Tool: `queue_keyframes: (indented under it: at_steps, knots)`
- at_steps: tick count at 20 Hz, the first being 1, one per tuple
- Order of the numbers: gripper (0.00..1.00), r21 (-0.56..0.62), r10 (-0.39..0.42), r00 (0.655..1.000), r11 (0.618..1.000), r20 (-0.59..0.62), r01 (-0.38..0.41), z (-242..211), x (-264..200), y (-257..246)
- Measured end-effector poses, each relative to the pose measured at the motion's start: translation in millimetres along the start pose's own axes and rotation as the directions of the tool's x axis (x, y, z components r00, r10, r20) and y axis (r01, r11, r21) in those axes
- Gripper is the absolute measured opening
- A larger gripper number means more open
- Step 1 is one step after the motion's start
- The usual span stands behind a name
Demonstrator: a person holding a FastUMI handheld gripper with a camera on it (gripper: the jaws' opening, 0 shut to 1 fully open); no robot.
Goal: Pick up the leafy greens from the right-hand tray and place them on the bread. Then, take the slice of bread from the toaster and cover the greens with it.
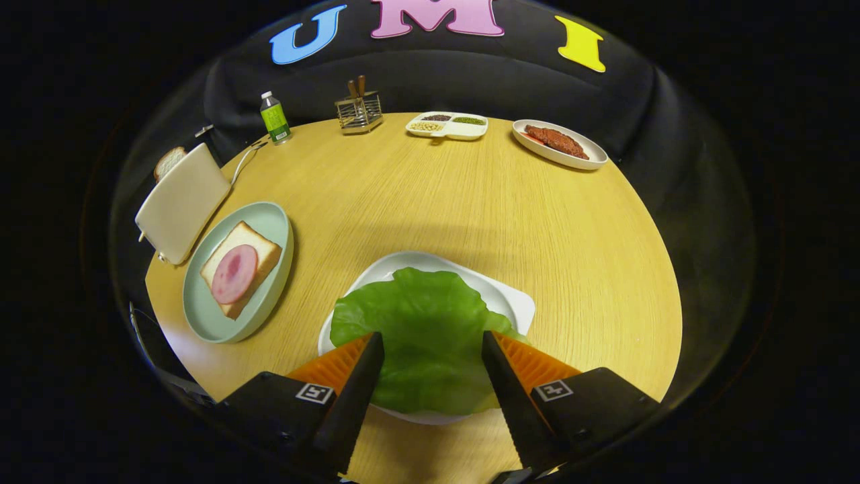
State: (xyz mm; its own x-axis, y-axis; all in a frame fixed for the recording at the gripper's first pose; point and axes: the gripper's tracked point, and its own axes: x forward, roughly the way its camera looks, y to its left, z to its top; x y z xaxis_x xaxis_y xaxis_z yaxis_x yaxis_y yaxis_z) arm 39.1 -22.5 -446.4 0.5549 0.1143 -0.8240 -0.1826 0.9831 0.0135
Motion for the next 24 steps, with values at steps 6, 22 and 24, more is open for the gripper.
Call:
queue_keyframes:
  at_steps: [6,22,24]
  knots:
    - [0.49,0.041,-0.035,0.999,0.999,-0.022,0.036,-1.0,-1.9,-8.2]
    - [0.05,0.221,-0.098,0.995,0.971,0.031,0.089,35.2,-33.2,-12.3]
    - [0.06,0.220,-0.106,0.992,0.972,0.070,0.089,48.8,-53.1,-8.3]
